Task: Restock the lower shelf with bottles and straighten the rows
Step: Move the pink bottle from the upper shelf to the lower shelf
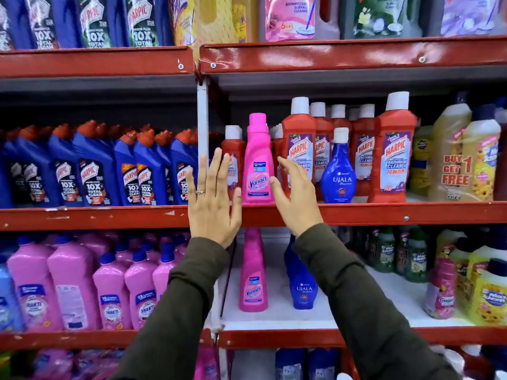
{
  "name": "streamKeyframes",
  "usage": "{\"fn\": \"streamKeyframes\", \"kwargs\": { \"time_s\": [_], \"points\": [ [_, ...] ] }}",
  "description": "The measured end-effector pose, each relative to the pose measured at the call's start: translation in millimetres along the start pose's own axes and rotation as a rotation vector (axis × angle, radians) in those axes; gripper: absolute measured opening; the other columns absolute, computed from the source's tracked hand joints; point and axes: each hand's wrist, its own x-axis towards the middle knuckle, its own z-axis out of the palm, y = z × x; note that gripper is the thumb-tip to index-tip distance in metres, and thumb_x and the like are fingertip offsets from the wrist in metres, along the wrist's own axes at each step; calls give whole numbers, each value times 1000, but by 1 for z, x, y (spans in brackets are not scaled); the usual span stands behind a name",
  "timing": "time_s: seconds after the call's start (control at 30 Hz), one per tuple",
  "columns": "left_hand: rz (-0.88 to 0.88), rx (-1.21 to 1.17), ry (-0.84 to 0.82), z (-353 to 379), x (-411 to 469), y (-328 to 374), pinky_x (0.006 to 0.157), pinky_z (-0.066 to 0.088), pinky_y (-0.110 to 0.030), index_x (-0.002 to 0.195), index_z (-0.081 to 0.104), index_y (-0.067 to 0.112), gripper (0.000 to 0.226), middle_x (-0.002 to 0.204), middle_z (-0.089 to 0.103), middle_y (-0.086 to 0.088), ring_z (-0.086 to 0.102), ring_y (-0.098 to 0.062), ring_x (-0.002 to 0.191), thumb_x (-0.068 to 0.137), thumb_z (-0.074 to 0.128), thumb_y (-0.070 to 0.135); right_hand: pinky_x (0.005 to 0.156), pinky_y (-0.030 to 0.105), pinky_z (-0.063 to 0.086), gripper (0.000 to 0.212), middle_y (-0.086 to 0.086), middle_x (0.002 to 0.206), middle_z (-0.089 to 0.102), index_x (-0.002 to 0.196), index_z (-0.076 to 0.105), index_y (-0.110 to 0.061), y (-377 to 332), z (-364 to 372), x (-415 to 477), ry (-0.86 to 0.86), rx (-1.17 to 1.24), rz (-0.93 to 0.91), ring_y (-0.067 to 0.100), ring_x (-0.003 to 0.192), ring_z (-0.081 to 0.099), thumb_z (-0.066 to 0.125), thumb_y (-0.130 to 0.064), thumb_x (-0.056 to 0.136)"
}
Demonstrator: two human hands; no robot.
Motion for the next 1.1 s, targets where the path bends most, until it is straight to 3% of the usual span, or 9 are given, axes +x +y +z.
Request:
{"fn": "streamKeyframes", "kwargs": {
  "time_s": [0.23,0.4,0.5,0.63,0.83,0.93,1.0,1.1],
  "points": [
    [-60,-11,-64,21,-15,-35,129,0,-48,161,22,9,64,170,20,-7,8,-28,159,102,35,32,120,40,29,62,13,154,40,151,31,-6,2,29,25,-122,43,246,24,144,36,55,-27,98],
    [-70,-21,-106,40,-26,-47,129,0,-45,162,19,10,65,171,18,-7,7,-23,159,103,33,34,106,44,48,56,10,140,57,146,37,-12,6,37,37,-172,167,371,23,124,59,55,-30,96],
    [-85,3,-126,46,-32,-54,129,-2,-42,161,21,7,65,170,18,-8,10,-24,159,104,30,35,100,43,53,47,10,133,62,141,44,-10,10,38,42,-172,222,404,24,116,64,56,-24,97],
    [-36,12,-146,53,-37,-62,128,13,-50,162,18,7,64,171,14,-8,8,-24,159,103,25,31,95,38,55,51,12,133,60,140,43,-8,13,36,44,-159,345,464,22,113,63,62,-18,94],
    [-21,47,-133,58,-38,-64,126,18,-50,161,20,6,62,171,16,-9,11,-25,158,104,22,30,76,20,57,50,9,121,64,136,49,-7,15,35,42,-87,403,439,18,106,66,68,-17,91],
    [-17,65,-124,58,-38,-64,126,19,-50,161,23,5,61,170,18,-11,14,-26,158,105,22,29,71,11,56,48,7,117,64,134,50,-6,9,33,46,-56,411,382,6,96,64,68,-15,91],
    [-18,66,-121,58,-38,-63,126,18,-49,160,24,4,61,170,19,-11,16,-27,157,105,21,29,73,12,56,48,4,117,63,134,50,-6,5,29,50,-50,422,355,4,95,63,68,-16,91],
    [-18,73,-120,56,-38,-62,127,15,-47,160,25,5,60,169,21,-10,17,-27,157,105,21,29,84,23,57,49,8,122,64,134,50,-7,0,24,57,-54,452,339,16,106,65,68,-19,90]
  ]
}}
